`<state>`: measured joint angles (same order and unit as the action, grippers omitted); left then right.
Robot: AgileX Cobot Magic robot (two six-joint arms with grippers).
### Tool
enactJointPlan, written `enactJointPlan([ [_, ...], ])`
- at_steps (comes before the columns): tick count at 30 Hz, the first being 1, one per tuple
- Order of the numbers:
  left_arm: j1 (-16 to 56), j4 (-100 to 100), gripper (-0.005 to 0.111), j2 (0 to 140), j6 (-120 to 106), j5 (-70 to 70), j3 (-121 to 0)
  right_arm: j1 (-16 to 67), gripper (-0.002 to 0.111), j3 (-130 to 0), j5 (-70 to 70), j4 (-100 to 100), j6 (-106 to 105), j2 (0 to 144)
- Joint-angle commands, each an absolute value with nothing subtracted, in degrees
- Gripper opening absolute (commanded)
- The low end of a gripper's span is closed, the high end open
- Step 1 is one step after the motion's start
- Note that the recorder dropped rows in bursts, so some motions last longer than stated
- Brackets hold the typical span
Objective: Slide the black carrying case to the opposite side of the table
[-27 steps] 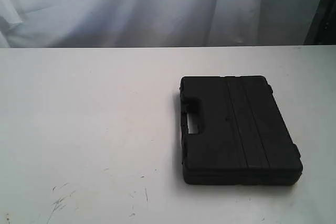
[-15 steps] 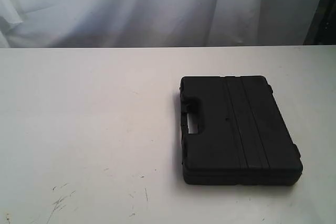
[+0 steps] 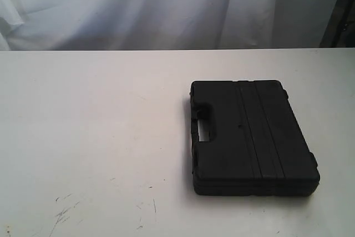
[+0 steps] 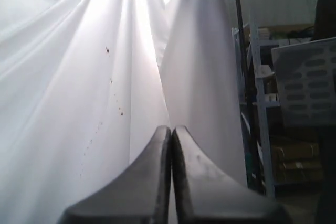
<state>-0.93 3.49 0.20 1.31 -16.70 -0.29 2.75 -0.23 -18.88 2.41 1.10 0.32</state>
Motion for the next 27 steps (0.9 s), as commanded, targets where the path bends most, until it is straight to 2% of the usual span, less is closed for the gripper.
enactJointPlan([
  [1,-1.0,3.5,0.000,0.0,1.2,-16.3,0.0,2.4,0.000,0.0,-26.7,1.5,0.8,0.0],
  [4,-1.0,3.5,0.000,0.0,1.2,-16.3,0.0,2.4,0.000,0.0,-32.9,2.0,1.1,0.0],
  [9,-1.0,3.5,0.000,0.0,1.2,-16.3,0.0,2.4,0.000,-4.4,-30.0,4.1,2.5,0.0],
  [15,-1.0,3.5,0.000,0.0,1.2,-16.3,0.0,2.4,0.000,-17.8,-17.0,4.0,3.0,4.0],
  [23,-1.0,3.5,0.000,0.0,1.2,-16.3,0.0,2.4,0.000,-33.2,0.9,4.0,3.0,21.3],
  [27,-1.0,3.5,0.000,0.0,1.2,-16.3,0.0,2.4,0.000,-36.0,9.7,4.0,3.0,30.6],
])
